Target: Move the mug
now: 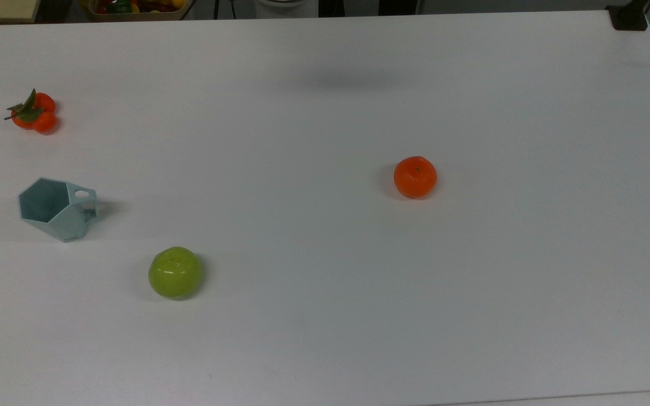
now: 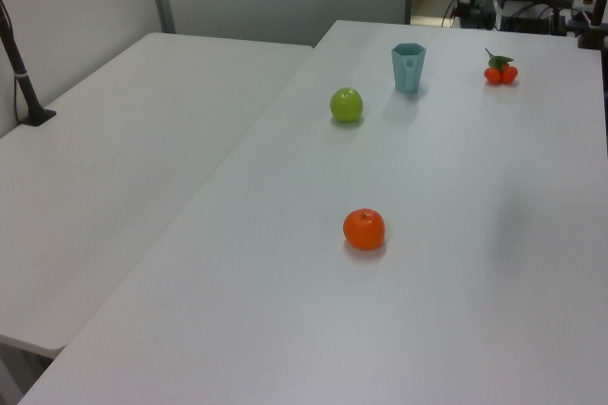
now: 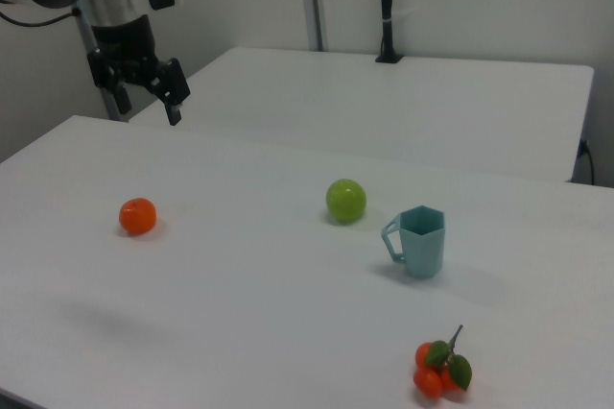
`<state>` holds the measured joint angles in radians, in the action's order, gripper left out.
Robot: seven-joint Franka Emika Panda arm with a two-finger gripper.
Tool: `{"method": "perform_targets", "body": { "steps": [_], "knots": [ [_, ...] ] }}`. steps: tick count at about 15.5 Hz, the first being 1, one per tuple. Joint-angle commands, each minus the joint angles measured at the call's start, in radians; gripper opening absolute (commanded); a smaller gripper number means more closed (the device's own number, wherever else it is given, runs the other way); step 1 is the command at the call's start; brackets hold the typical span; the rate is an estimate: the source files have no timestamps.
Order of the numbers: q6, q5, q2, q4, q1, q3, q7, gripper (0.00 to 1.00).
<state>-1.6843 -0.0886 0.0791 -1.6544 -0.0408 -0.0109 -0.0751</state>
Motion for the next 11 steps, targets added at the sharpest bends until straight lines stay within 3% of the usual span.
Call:
{"method": "perform_targets", "body": {
  "steps": [1,6,9,11],
  "knots": [
    [-0.017,0.018,0.013,-0.022,-0.014,0.017,-0.003,1.0],
    [-0.02,0.018,0.008,-0.012,-0.01,0.02,0.026,1.0],
    [-0.018,0.015,-0.022,0.016,-0.002,0.048,0.035,1.0],
    [-0.026,0.015,-0.056,0.05,0.002,0.061,0.154,1.0]
  ]
}}
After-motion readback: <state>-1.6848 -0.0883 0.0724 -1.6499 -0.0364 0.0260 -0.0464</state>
